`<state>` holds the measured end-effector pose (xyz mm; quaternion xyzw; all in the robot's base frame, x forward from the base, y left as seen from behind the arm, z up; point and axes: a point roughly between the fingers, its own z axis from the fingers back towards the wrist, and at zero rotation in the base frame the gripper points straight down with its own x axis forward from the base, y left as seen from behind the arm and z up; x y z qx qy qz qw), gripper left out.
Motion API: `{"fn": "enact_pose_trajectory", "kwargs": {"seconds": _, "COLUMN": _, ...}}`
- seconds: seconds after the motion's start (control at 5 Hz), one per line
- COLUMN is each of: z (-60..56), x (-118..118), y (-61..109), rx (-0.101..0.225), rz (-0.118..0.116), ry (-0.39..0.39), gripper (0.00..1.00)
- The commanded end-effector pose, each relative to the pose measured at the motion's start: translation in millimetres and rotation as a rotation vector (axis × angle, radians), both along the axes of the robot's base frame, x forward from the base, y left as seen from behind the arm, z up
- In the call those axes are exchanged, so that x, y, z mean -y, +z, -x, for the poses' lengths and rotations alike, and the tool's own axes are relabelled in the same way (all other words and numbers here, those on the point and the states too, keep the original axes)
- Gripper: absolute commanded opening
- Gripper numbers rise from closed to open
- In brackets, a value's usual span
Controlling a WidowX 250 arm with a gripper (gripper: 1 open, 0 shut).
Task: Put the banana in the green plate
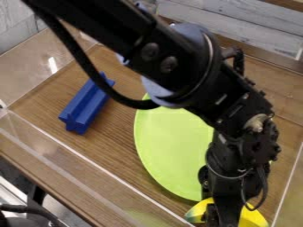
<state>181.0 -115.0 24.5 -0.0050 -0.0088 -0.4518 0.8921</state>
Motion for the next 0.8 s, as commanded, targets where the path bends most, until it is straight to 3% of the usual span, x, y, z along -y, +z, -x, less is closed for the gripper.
{"fn": "enact_pose_trajectory", "kwargs": {"seconds": 0.0, "z": -3.4, "x": -2.0, "y": 5.2, "rx": 0.012, "rz": 0.008, "ry": 0.012, "gripper": 0.0}}
{"fn": "enact_pose_trajectory", "kwargs": {"seconds": 0.6, "z": -2.4, "x": -3.5, "y": 9.5, "rx": 0.004, "rz": 0.004, "ry": 0.006, "gripper": 0.0}}
